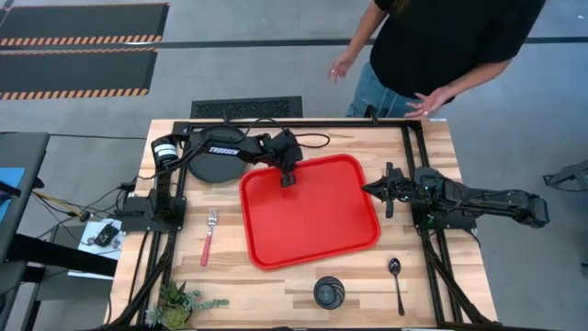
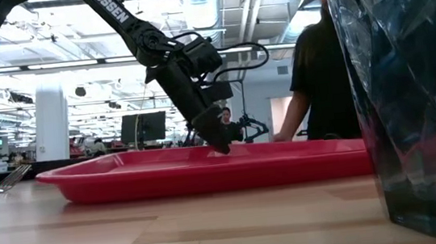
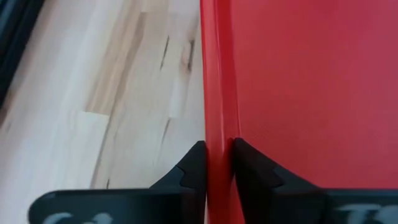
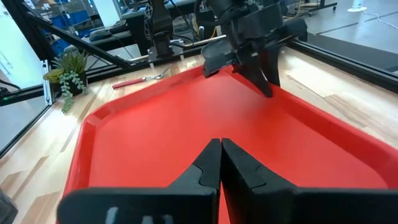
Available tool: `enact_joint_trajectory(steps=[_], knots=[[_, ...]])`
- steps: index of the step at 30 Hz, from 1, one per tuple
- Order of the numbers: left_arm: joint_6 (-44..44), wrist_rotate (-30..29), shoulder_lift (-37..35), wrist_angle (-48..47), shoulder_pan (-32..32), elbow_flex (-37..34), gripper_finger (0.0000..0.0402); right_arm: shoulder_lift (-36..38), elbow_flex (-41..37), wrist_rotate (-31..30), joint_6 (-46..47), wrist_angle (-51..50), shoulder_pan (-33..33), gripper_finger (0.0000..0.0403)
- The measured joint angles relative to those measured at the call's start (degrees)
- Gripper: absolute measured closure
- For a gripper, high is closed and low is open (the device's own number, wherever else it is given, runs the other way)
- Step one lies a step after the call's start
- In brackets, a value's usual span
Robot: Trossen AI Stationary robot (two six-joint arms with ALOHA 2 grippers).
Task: Pick and place plate/cup/fork/spoon on tray
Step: Move the orange tray to the center of the table
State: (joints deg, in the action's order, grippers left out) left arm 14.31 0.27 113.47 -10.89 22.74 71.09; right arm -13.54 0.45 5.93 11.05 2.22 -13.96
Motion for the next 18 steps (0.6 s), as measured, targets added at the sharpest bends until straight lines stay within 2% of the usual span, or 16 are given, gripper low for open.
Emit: enact_joint_trajectory(steps=[10,18], knots=[[6.84,-0.52,0.00,-0.01,-0.08,-0.02,0.0322,0.02,0.00,0.00,0.00,0.00,0.00,0.0369],[10.17,3.16,0.00,-1.85,-0.20,-0.02,0.0320,0.02,0.00,0.00,-0.02,0.00,-0.02,0.0369]])
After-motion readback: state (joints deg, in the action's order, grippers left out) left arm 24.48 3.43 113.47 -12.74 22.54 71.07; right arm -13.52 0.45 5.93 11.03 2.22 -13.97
